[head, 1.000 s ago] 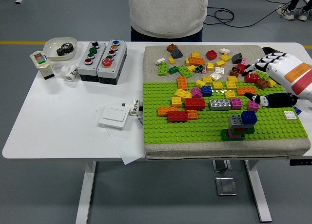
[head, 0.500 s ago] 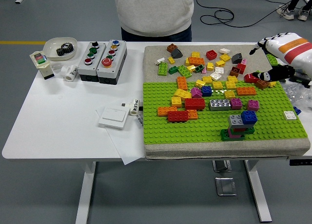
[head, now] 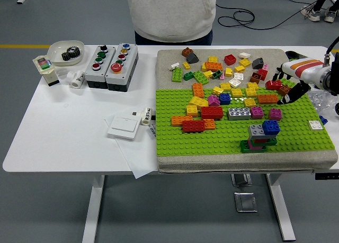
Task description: Pick up the brick,pile it on top of brick,press brick,pick up the brick,pile it on top of brick,press brick
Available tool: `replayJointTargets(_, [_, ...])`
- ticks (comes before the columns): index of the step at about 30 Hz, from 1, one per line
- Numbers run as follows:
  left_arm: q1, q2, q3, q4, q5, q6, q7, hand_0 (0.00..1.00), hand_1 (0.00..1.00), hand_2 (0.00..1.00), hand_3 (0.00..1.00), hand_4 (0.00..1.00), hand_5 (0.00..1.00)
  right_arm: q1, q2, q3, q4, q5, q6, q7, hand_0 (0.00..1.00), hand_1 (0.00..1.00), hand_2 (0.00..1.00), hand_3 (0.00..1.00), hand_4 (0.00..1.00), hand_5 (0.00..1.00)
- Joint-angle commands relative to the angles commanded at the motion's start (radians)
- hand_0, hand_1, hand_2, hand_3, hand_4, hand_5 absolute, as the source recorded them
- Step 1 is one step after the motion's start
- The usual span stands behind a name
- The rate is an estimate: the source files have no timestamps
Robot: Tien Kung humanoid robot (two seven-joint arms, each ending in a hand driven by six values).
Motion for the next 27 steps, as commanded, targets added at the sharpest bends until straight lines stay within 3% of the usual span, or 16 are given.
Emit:
replayJointTargets(8, [-0.006, 0.001, 0.002, -0.002, -0.001, -0.002, -0.002, 0.601, 0.719, 0.690, 0.552, 0.566, 0.617, 0.003, 0.066, -0.026, -0.080, 0.027, 0.018, -0.061, 0.602, 0.566, 0.622, 0.640, 0.996, 0.284])
replayJointTargets(16, [-0.009, 0.002, 0.008, -0.002, -0.011, -0.003, -0.007, 0.595, 0.718, 0.688, 0.552, 0.566, 0.616, 0.019, 0.104, -0.030, -0.136, 0.034, 0.050, -0.110, 0.577, 0.532, 0.560, 0.580, 0.989, 0.284])
replayJointTargets(27, [-0.011, 0.002, 0.010, -0.003, -0.015, -0.003, -0.010, 0.590, 0.719, 0.688, 0.551, 0.566, 0.616, 0.004, 0.133, -0.044, -0.163, 0.047, 0.049, -0.133, 0.577, 0.528, 0.556, 0.568, 0.987, 0.285])
